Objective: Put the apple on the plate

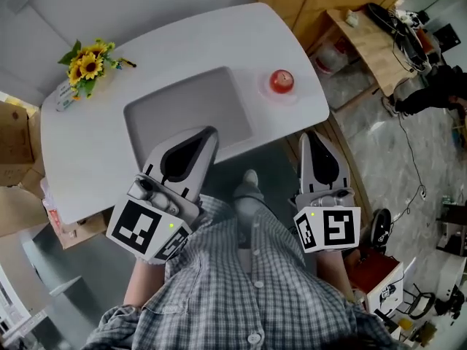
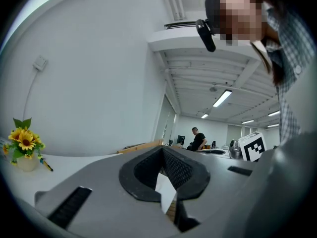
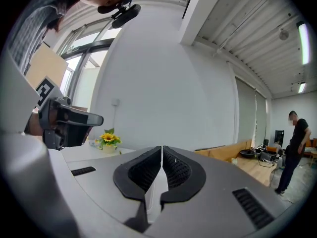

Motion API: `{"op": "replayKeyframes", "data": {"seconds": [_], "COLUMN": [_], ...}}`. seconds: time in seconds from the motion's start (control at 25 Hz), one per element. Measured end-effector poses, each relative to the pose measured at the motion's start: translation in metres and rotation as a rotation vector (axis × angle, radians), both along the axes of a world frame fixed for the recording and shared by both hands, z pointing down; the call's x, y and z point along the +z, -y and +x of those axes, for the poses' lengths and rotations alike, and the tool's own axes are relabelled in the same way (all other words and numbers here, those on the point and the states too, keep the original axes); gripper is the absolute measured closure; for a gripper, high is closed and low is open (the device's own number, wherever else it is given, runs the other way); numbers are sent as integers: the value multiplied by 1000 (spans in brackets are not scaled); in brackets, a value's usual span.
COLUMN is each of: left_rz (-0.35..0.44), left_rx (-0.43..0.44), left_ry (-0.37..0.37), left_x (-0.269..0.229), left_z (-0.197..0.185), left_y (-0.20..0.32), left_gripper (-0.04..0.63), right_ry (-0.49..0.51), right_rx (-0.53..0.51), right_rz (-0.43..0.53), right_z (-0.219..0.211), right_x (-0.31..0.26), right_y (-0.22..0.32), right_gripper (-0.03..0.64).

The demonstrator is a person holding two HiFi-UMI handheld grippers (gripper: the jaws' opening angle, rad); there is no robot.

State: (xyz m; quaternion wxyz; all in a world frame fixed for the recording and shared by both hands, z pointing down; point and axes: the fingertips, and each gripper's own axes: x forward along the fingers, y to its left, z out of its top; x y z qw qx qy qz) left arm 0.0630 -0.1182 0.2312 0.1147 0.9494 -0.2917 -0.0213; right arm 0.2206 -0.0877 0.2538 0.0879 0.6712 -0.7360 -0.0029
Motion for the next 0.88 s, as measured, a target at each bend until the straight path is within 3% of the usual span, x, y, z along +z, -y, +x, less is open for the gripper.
{"op": "replayKeyframes", "data": {"seconds": [0.28,0.6,0.88], "left_rz": [-59,-224,-354], "left_rx": [-48,-66,-148], "left_ry": [25,36,96], "left_x": [17,57,102], "left_z": [53,112,129], "left_y": [37,81,121], "left_gripper": [586,586,584], "right_ry": [10,4,-26], "right_rx": [-64,-73,-96], "right_rz": [-44,-129,-200], "right_z": [51,112,138], "right_x": [14,44,75], "right_y": [47,93,128], "right_gripper": [591,591,591]}}
